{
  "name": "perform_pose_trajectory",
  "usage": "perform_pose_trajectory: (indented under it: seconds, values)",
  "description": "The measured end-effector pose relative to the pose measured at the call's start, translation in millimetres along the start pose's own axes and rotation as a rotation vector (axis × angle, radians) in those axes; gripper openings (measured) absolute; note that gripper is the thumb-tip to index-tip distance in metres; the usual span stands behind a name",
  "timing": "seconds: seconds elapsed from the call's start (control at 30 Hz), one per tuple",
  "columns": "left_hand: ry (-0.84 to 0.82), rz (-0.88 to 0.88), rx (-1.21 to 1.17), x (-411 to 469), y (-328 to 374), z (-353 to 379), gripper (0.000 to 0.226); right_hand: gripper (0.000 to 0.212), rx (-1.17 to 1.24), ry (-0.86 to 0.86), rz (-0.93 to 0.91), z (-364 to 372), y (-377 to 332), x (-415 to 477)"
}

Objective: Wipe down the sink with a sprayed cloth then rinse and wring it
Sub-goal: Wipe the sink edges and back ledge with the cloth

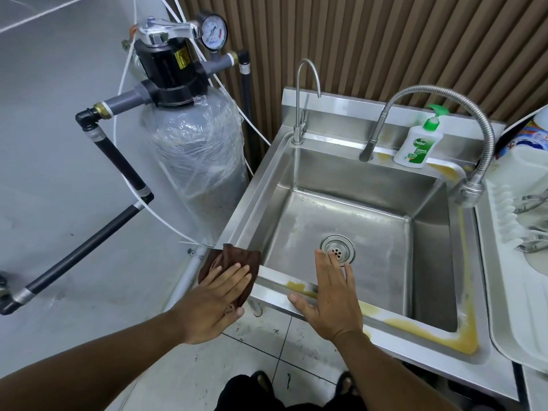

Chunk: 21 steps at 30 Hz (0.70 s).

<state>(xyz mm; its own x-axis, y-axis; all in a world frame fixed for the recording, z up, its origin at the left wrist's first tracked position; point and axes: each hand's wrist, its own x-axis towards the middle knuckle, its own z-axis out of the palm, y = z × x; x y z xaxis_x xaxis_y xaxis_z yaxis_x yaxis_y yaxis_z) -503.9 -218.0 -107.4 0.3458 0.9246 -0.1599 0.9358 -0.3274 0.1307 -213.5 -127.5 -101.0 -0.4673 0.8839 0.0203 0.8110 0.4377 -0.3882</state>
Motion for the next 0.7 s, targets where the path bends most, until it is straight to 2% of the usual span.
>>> perform_pose_trajectory:
  seconds: [0.27, 0.47, 0.6, 0.7]
  values:
    - [0.045, -0.055, -0.047, 19, 56, 10, 0.069, 0.104, 0.044, 0.029, -0.016, 1, 0, -2]
    - [0.069, 0.089, -0.064, 55, 98, 7, 0.062, 0.102, 0.061, 0.042, -0.017, 3, 4, -3]
    - [0.045, 0.142, -0.054, 64, 94, 4, 0.061, 0.102, 0.106, 0.069, -0.008, 2, 5, -2]
    - [0.006, 0.099, -0.078, 66, 77, -1, 0.064, 0.101, 0.126, 0.087, -0.013, 1, 3, -2]
